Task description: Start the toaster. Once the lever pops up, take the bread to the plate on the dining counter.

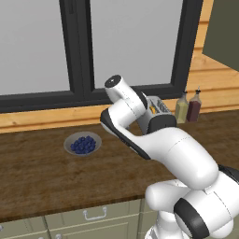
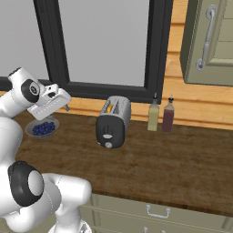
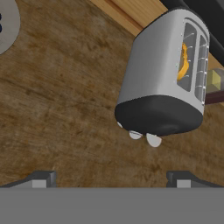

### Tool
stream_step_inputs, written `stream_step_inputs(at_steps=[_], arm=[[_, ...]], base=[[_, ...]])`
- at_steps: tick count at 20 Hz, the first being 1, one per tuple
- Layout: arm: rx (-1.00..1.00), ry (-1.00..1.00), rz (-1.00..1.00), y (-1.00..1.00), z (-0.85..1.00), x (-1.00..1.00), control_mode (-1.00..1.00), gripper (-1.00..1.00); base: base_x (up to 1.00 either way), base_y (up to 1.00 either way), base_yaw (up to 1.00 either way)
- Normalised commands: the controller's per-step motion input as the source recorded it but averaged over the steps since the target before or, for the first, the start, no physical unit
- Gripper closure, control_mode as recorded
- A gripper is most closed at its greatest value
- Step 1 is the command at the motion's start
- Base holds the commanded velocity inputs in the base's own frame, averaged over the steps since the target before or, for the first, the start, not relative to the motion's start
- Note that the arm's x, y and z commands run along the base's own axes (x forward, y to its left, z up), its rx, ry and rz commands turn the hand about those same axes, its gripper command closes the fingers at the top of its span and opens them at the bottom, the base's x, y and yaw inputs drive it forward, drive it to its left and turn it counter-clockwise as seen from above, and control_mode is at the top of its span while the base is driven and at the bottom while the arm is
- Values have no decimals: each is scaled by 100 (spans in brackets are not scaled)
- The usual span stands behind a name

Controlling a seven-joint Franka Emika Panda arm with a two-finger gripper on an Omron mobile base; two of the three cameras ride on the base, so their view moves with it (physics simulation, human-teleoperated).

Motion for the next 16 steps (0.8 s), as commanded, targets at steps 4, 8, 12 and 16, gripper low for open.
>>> stream_step_inputs(at_steps=[4, 8, 12, 16], arm=[[0, 0, 0, 0, 0, 0, -100, -100], [0, 0, 0, 0, 0, 0, -100, -100], [0, 0, 0, 0, 0, 0, -100, -100], [0, 0, 0, 0, 0, 0, -100, -100]], base=[[0, 0, 0], [0, 0, 0], [0, 0, 0], [0, 0, 0]])
